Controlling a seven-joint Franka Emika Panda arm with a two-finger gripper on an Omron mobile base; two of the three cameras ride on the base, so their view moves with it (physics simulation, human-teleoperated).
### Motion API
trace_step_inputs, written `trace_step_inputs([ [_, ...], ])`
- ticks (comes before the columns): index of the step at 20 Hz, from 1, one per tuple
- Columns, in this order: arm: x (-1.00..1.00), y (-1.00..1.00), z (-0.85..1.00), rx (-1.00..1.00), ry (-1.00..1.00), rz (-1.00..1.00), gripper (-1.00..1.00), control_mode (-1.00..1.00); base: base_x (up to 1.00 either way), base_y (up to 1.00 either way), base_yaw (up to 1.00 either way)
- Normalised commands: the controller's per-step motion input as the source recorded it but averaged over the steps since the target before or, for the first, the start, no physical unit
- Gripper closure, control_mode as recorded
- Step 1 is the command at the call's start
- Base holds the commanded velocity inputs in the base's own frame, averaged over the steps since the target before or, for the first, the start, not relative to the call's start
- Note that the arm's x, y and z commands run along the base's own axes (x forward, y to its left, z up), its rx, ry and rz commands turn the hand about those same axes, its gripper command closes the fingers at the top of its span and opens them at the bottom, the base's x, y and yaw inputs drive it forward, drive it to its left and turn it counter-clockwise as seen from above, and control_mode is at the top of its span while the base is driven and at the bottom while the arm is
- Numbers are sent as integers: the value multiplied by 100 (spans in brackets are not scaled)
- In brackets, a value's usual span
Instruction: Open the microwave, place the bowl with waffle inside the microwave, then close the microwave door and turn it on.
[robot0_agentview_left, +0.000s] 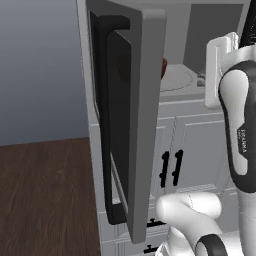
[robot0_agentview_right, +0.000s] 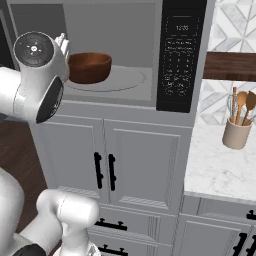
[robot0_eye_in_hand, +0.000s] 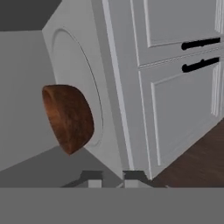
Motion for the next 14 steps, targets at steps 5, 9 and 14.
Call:
trace_step_inputs([
  [5,-100,0,0,0,-15,0,100,-100,0,0,0],
  [9,-100,3,0,-1,-23,0,100,-100,0,0,0],
  [14,-100,12,0,-6,-17,0,100,-100,0,0,0],
])
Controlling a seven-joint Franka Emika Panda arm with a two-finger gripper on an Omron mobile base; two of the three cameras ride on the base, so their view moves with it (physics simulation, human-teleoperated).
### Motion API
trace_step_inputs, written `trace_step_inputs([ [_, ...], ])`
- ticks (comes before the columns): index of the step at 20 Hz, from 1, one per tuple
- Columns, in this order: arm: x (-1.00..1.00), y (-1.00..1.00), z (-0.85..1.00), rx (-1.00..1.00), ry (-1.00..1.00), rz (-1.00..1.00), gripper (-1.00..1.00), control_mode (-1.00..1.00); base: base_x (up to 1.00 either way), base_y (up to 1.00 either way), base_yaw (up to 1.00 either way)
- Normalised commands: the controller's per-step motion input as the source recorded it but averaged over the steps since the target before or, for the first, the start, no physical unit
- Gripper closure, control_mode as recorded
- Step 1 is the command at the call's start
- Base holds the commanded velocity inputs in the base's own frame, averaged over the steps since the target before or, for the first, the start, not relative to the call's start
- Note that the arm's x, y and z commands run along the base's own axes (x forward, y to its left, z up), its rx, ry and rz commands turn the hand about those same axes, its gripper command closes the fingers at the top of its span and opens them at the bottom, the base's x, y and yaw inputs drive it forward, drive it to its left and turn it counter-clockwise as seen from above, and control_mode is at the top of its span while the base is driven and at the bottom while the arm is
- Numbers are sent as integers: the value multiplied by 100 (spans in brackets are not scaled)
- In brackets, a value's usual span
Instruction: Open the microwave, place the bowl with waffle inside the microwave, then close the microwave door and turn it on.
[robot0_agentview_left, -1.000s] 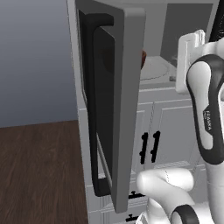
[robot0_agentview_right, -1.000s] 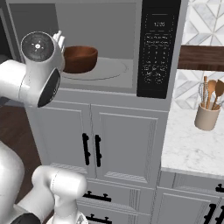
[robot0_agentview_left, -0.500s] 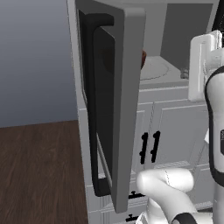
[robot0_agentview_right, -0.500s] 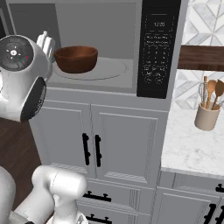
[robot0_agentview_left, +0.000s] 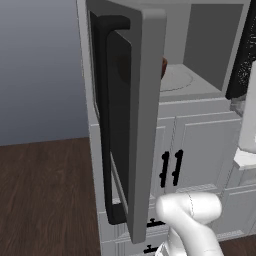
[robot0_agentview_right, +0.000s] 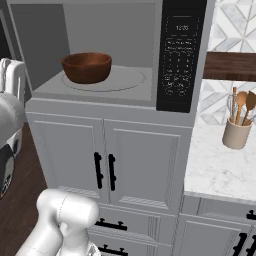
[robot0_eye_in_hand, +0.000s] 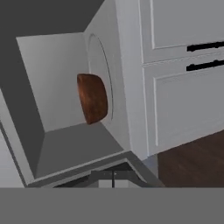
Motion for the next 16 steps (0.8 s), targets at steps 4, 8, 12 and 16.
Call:
trace_step_inputs([
  [4,-100,34,0,-12,0,0,100,-100,0,0,0],
  [8,-73,48,0,-12,1,0,100,-100,0,0,0],
  [12,-57,55,-7,-14,0,0,100,-100,0,0,0],
  [16,-44,44,-21,-22,-6,1,100,-100,0,0,0],
])
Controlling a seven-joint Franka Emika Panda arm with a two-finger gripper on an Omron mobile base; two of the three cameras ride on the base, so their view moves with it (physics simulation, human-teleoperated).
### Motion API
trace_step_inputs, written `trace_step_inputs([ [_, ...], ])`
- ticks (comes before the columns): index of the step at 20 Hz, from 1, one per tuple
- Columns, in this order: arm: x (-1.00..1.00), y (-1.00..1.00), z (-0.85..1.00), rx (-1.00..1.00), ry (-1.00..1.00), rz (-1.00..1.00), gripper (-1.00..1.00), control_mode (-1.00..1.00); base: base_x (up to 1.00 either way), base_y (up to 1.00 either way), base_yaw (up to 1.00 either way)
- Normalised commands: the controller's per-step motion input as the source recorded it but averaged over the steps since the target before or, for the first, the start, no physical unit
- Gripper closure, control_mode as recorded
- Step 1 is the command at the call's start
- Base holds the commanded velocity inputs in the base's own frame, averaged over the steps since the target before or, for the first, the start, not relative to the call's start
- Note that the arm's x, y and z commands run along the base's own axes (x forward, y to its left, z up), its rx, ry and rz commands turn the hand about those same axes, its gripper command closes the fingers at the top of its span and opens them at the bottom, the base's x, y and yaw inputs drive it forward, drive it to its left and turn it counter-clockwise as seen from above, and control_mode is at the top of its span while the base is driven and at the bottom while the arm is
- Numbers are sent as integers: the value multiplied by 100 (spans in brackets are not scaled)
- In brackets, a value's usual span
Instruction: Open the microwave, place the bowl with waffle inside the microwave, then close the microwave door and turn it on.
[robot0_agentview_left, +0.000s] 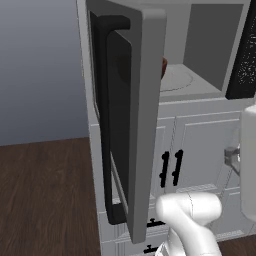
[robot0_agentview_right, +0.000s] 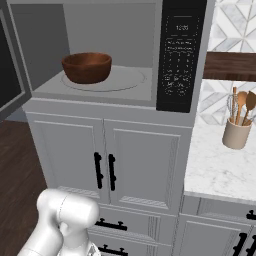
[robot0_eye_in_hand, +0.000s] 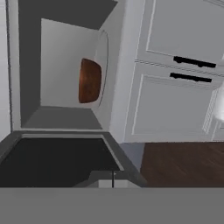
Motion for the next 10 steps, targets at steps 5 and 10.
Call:
trace_step_inputs([
  [5,-31,53,-29,-34,-10,5,100,-100,0,0,0],
  [10,-10,48,-46,-35,-47,-1,100,-100,0,0,0],
])
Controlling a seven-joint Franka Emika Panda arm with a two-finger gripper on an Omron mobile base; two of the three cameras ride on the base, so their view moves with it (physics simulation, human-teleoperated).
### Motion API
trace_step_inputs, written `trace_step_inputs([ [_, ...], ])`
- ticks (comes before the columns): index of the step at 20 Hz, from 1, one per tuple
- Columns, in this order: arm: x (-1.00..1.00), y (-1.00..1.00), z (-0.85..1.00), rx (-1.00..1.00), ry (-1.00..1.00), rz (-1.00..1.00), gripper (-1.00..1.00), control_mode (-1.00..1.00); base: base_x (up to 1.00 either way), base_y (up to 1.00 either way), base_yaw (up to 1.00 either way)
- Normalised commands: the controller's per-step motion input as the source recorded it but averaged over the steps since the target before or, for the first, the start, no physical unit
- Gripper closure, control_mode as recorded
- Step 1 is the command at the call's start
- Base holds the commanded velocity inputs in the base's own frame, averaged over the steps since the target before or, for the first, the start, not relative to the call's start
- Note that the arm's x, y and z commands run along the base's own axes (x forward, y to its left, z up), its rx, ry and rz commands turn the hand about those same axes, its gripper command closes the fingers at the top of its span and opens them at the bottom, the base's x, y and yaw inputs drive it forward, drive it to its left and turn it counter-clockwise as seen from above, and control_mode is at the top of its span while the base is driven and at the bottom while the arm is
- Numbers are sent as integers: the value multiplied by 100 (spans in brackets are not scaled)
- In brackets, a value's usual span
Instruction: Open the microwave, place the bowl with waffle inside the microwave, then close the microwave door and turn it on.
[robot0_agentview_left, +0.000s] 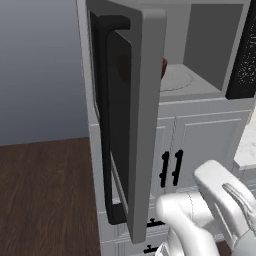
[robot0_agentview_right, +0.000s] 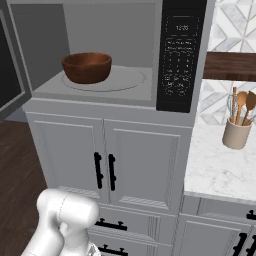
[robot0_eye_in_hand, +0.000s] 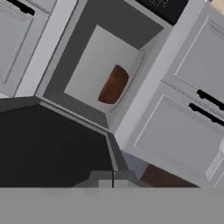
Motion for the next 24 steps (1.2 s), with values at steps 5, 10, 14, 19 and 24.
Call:
trace_step_inputs([
  [5,-16,37,-20,-31,-57,0,100,-100,0,0,0],
  [10,1,47,-27,-26,-39,-5,100,-100,0,0,0],
  [14,41,77,-62,-24,2,-13,100,-100,0,0,0],
  [19,94,90,-93,-25,17,-14,100,-100,0,0,0],
  [24,100,87,-92,-24,12,-12,100,-100,0,0,0],
])
